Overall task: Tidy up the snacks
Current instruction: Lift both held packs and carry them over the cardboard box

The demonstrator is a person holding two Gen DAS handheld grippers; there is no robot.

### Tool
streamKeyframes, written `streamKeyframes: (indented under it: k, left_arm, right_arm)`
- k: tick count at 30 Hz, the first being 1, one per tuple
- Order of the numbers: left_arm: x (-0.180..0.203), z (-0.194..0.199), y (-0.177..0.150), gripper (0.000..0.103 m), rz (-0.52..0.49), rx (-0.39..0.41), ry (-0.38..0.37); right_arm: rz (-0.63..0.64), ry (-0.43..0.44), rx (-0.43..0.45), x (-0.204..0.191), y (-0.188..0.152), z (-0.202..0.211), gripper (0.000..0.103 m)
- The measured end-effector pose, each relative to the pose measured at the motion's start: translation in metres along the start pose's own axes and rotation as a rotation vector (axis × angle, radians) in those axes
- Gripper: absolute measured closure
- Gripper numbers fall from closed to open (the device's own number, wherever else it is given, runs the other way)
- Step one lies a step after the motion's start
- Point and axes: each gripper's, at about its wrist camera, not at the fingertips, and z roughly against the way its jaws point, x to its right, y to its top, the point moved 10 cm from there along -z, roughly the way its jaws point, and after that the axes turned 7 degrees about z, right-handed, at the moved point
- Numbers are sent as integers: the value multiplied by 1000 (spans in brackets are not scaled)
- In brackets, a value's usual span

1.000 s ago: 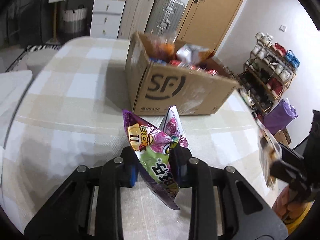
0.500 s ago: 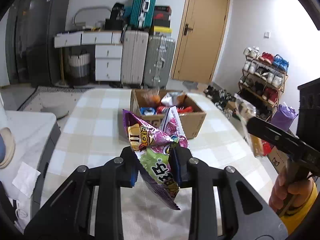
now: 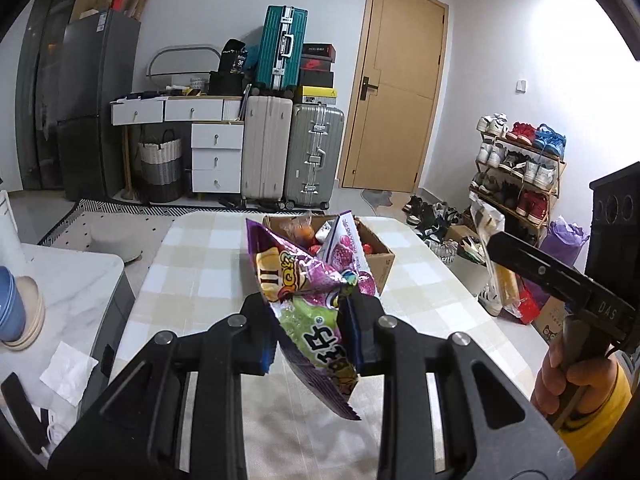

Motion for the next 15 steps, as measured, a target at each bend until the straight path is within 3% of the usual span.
streamKeyframes:
  k: [10,15]
  left_arm:
    - [-7,-21,52,79,33,31,-31]
    - [0,-45,83,79,-19,32,-34]
  right_arm:
    - [55,-55,42,30,41,-7,36]
    - [61,-75,32,58,71,-23,36]
